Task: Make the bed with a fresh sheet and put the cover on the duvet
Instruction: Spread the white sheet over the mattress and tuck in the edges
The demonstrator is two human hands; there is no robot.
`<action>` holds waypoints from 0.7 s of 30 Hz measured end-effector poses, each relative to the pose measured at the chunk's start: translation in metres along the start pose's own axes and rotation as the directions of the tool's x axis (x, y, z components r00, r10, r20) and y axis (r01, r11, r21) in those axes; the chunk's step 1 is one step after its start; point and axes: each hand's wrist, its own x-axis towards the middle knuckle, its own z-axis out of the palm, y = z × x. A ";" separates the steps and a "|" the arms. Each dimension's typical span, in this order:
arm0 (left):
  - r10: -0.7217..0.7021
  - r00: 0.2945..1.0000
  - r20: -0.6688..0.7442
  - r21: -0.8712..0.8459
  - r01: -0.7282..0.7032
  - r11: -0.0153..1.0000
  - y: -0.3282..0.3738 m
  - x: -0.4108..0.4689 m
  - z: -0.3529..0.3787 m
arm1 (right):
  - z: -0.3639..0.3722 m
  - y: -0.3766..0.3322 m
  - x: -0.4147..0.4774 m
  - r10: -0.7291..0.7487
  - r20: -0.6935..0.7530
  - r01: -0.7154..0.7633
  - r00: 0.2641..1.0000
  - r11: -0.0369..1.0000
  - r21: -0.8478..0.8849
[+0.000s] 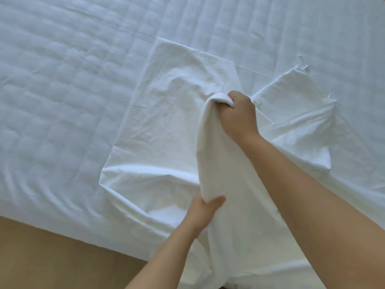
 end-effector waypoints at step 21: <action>0.316 0.922 -0.223 0.778 -0.027 0.628 0.008 0.049 0.021 | -0.011 0.196 -0.025 0.060 0.473 0.277 0.879 0.743 -0.609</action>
